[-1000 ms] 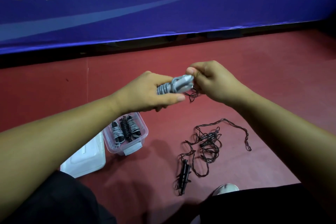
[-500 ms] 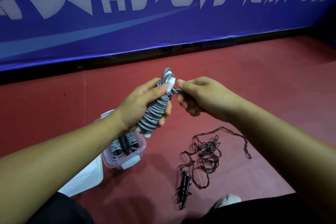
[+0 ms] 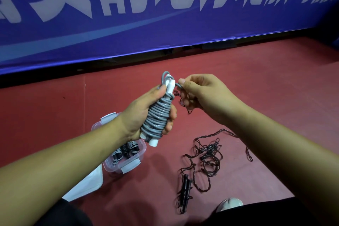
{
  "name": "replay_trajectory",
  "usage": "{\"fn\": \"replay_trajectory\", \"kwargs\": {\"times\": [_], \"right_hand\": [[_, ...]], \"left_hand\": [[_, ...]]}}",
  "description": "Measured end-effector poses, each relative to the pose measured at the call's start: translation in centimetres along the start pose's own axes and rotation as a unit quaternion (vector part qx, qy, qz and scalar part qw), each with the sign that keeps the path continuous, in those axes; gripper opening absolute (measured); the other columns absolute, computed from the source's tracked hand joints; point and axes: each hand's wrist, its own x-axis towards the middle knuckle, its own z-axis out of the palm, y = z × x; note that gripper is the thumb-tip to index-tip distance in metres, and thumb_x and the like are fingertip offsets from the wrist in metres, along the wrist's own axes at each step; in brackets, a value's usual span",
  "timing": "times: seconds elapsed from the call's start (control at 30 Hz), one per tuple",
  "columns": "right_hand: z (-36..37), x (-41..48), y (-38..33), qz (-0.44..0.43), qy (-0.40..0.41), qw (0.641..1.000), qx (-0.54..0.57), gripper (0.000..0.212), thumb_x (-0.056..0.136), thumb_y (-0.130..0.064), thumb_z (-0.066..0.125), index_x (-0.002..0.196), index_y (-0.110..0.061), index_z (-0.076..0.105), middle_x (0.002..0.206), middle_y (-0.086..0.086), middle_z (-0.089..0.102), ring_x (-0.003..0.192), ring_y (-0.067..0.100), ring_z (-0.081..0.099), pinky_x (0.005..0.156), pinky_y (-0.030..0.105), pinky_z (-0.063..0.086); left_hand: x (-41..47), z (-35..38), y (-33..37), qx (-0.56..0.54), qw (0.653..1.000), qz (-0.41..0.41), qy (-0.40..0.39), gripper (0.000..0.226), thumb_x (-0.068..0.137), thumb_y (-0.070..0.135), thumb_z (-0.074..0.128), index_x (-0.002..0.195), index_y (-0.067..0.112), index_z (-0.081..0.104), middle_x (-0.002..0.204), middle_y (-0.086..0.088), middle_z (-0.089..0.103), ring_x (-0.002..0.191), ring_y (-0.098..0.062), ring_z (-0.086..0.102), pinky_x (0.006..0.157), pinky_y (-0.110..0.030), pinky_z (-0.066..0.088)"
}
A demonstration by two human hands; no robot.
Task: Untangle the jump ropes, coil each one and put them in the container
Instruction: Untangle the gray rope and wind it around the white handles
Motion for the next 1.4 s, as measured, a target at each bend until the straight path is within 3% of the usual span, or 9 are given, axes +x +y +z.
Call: {"fn": "replay_trajectory", "kwargs": {"times": [0.13,0.27,0.43,0.6,0.8,0.9,1.03,1.27,1.4], "right_hand": [[-0.3,0.2,0.2,0.031,-0.008,0.999,0.014,0.027,0.103,-0.017,0.052,0.078,-0.007,0.056,0.067,0.003,0.061,0.058,0.020,0.057,0.053,0.031,0.044],[-0.5,0.3,-0.1,0.081,-0.017,0.991,0.105,0.017,0.103,-0.011,0.050,0.103,0.004,0.058,0.084,0.010,0.065,0.057,0.017,0.059,0.050,0.026,0.047],[0.0,0.5,-0.7,0.080,0.019,0.954,0.288,0.008,0.098,-0.004,0.054,0.090,-0.003,0.056,0.074,0.010,0.061,0.053,0.010,0.057,0.048,0.019,0.048],[-0.1,0.4,-0.8,0.036,0.006,0.934,0.354,0.008,0.089,0.001,0.061,0.082,-0.001,0.058,0.079,0.013,0.069,0.065,0.013,0.067,0.064,0.020,0.056],[0.0,0.6,-0.4,-0.027,0.012,0.950,0.312,0.024,0.084,0.009,0.061,0.105,-0.001,0.057,0.077,0.015,0.068,0.063,0.018,0.067,0.064,0.024,0.057],[-0.2,0.7,-0.3,-0.053,0.011,0.972,0.227,0.008,0.084,0.002,0.064,0.092,0.001,0.065,0.076,0.014,0.070,0.063,0.018,0.065,0.064,0.024,0.055],[-0.8,0.2,-0.5,-0.093,-0.007,0.992,0.079,0.017,0.076,-0.011,0.074,0.089,-0.001,0.069,0.081,0.018,0.071,0.070,0.021,0.067,0.070,0.027,0.054],[-1.1,0.2,-0.4,-0.101,-0.033,0.993,0.047,0.012,0.092,0.004,0.061,0.102,0.004,0.068,0.087,0.019,0.074,0.078,0.025,0.072,0.076,0.028,0.056],[-0.6,0.1,-0.3,-0.100,-0.015,0.994,0.033,0.006,0.091,0.004,0.064,0.094,0.001,0.069,0.080,0.013,0.074,0.074,0.021,0.072,0.072,0.025,0.056]], "left_hand": [[0.0,0.0,-0.4,0.018,1.000,0.008,0.021,0.033,0.086,0.037,0.062,0.108,0.016,0.050,0.081,-0.013,0.053,0.054,-0.027,0.056,0.045,-0.031,0.050],[-0.1,0.2,-0.3,0.054,0.998,0.033,0.015,0.033,0.088,0.034,0.059,0.119,0.038,0.053,0.080,-0.020,0.048,0.053,-0.027,0.057,0.046,-0.032,0.050],[-0.1,0.4,0.2,0.032,0.999,0.034,-0.004,0.020,0.090,0.033,0.056,0.110,0.030,0.053,0.080,-0.020,0.053,0.051,-0.027,0.058,0.044,-0.031,0.050],[-0.2,0.2,0.5,0.028,0.998,0.048,-0.001,0.019,0.091,0.035,0.055,0.107,0.027,0.050,0.081,-0.018,0.055,0.051,-0.027,0.058,0.045,-0.032,0.051],[-0.4,0.1,0.7,0.038,0.998,0.045,0.007,0.021,0.090,0.039,0.056,0.108,0.030,0.052,0.081,-0.017,0.057,0.052,-0.028,0.060,0.046,-0.032,0.051],[-0.4,0.1,0.8,0.052,0.997,0.052,0.015,0.023,0.088,0.040,0.058,0.109,0.033,0.054,0.081,-0.018,0.059,0.052,-0.030,0.062,0.046,-0.032,0.052],[-0.4,-0.2,0.9,0.056,0.997,0.055,0.018,0.028,0.087,0.040,0.059,0.112,0.032,0.051,0.080,-0.019,0.059,0.053,-0.031,0.062,0.047,-0.032,0.052],[-0.5,-0.6,1.0,0.085,0.993,0.070,0.039,0.021,0.090,0.035,0.056,0.098,0.021,0.042,0.077,-0.020,0.059,0.049,-0.028,0.058,0.045,-0.032,0.050],[-0.5,-0.5,1.1,0.115,0.989,0.078,0.047,0.022,0.091,0.033,0.054,0.094,0.019,0.038,0.075,-0.021,0.058,0.048,-0.028,0.057,0.045,-0.031,0.049]]}}
